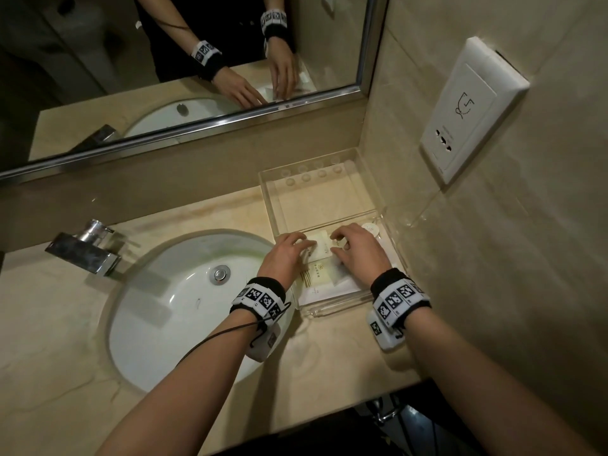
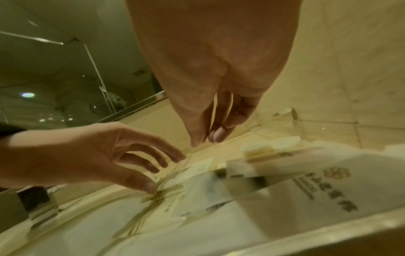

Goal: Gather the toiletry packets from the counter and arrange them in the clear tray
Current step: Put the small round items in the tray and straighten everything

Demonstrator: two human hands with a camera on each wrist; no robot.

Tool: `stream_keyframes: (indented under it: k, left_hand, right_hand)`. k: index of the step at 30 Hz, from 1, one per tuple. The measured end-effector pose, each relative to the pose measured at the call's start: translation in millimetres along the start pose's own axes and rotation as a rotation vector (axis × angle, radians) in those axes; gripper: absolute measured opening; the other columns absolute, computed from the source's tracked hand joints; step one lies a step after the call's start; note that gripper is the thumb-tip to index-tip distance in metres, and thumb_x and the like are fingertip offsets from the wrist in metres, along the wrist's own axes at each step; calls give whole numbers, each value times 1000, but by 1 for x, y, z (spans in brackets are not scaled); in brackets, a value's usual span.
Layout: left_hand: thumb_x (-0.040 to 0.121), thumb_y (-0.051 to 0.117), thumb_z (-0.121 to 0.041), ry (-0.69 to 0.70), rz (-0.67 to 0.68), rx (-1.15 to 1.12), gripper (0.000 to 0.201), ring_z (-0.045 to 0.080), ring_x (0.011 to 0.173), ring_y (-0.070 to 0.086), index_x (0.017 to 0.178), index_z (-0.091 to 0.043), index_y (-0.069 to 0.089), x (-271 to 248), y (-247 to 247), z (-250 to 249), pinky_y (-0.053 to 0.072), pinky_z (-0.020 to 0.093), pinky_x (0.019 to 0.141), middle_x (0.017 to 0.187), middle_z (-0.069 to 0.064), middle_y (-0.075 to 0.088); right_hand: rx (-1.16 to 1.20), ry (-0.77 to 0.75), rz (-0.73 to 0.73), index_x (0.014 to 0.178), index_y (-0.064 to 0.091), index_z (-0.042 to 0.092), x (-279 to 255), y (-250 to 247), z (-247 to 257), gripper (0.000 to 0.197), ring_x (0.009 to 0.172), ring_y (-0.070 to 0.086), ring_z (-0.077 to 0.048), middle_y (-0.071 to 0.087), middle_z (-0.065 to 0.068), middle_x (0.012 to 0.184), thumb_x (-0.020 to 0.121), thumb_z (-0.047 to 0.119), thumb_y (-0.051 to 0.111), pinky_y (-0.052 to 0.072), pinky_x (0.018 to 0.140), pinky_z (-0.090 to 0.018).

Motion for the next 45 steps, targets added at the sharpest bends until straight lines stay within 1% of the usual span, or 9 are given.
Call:
stream_keyframes:
  k: [3, 8, 13, 21, 26, 31, 35, 40, 45]
  left_hand:
    - [79, 72, -10, -2, -69, -26, 39, 23, 112, 49, 117, -19, 65, -6, -3, 2, 47, 35, 91, 121, 0, 60]
    - [78, 71, -7, 21, -4, -11, 34, 23, 109, 47, 109, -21, 66, -15, 2, 0, 47, 37, 88, 116, -1, 59]
    - [78, 71, -5, -3, -20, -9, 37, 22, 107, 47, 110, -22, 63, -17, 5, -2, 49, 35, 84, 116, -2, 58]
    - [80, 70, -5, -4, -18, -29, 36, 22, 108, 47, 112, -21, 62, -17, 7, -2, 49, 36, 84, 116, 0, 57]
    - [80, 72, -12, 13, -26, -31, 24, 22, 101, 48, 101, -17, 64, -20, 7, -5, 49, 39, 80, 106, 1, 59]
    - [83, 70, -17, 110, 62, -32, 23, 21, 97, 51, 106, -20, 69, -27, 17, -6, 49, 34, 79, 105, -1, 63]
    - [86, 67, -21, 98, 59, -59, 23, 23, 98, 52, 109, -19, 70, -27, 19, -8, 50, 37, 79, 105, 1, 63]
    - [85, 68, -27, -4, 37, -212, 34, 21, 98, 55, 116, -17, 61, -22, 22, -30, 48, 33, 87, 106, 4, 64]
    - [84, 69, -32, -78, 23, -198, 52, 26, 104, 56, 130, -18, 51, -17, 30, -50, 49, 37, 88, 115, 9, 59]
  right_hand:
    - [93, 1, 101, 89, 71, 19, -16, -8, 8, 7, 80, 60, -8, 66, 7, 92, 83, 19, 74, 52, 76, -25]
    - [-76, -52, 371, 101, 75, 20, -40, 8, 24, 18, 90, 64, -9, 70, 6, 102, 83, 23, 75, 53, 83, -25]
    - [-132, -55, 345, 107, 73, 22, -44, 19, 19, 25, 97, 62, -13, 66, 5, 112, 82, 24, 76, 52, 87, -30]
    - [-105, -75, 361, 105, 74, 21, -43, 19, 17, 23, 94, 62, -7, 69, 6, 110, 82, 22, 76, 50, 86, -23]
    - [43, -20, 164, 98, 71, 21, -33, 8, 11, 16, 82, 60, -6, 67, 6, 99, 84, 26, 74, 51, 76, -22]
    - [-10, 108, 28, 113, 62, 21, -22, -5, -17, 37, 82, 65, -13, 56, 4, 117, 80, 31, 77, 54, 75, -33]
    - [-24, 118, 81, 121, 60, 18, -20, -3, -27, 49, 83, 67, -10, 52, 4, 126, 80, 38, 77, 53, 71, -27]
    - [29, 141, 89, 125, 59, 13, -19, -2, -34, 55, 85, 68, -14, 51, -1, 127, 78, 35, 79, 57, 80, -33]
    - [-41, 149, 81, 125, 58, 15, -20, -2, -40, 58, 80, 66, -11, 51, -1, 125, 77, 41, 79, 56, 77, -35]
Point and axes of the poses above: each hand's wrist, its own x-axis towards the middle knuckle, its own y-axis out of the palm, z = x × y, the point moved 1 cm from there along x, towards the middle knuckle
